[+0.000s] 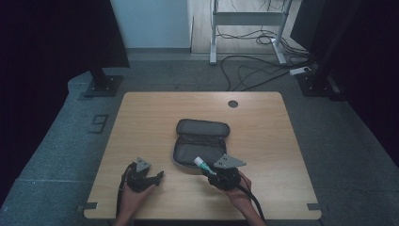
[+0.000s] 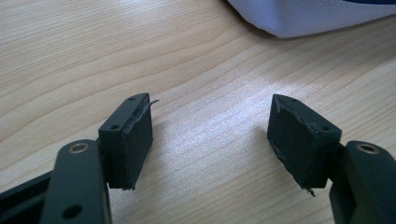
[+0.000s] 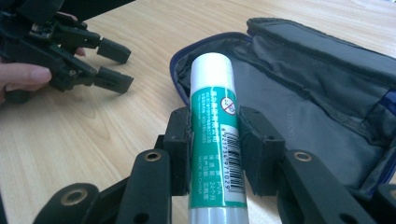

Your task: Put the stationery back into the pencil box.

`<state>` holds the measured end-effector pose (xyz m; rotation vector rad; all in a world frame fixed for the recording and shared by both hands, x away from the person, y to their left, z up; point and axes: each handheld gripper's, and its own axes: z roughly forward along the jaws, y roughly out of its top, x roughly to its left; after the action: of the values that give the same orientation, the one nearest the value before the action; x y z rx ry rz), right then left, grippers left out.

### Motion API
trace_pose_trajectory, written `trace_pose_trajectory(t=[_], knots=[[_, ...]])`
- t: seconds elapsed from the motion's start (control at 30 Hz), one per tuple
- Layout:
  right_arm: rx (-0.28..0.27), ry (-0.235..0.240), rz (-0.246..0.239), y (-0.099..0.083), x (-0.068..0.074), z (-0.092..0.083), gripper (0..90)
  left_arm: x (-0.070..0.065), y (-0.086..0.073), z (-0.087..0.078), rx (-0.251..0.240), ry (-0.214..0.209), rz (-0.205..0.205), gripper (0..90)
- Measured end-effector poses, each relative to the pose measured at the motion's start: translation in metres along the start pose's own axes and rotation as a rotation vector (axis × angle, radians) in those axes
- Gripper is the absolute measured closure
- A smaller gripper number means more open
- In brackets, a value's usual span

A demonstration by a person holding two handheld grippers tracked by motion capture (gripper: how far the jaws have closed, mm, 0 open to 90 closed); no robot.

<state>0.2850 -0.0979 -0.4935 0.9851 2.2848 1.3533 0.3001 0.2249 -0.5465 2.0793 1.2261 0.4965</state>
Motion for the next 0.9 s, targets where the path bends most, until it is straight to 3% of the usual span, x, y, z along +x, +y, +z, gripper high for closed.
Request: trace_pose_trajectory(t=[0.9], knots=[[0.018,-0.027,0.035,0.01,-0.022,0.025,64.5,0.0,0.0,0.0,0.0,0.0,0.0,31.2]])
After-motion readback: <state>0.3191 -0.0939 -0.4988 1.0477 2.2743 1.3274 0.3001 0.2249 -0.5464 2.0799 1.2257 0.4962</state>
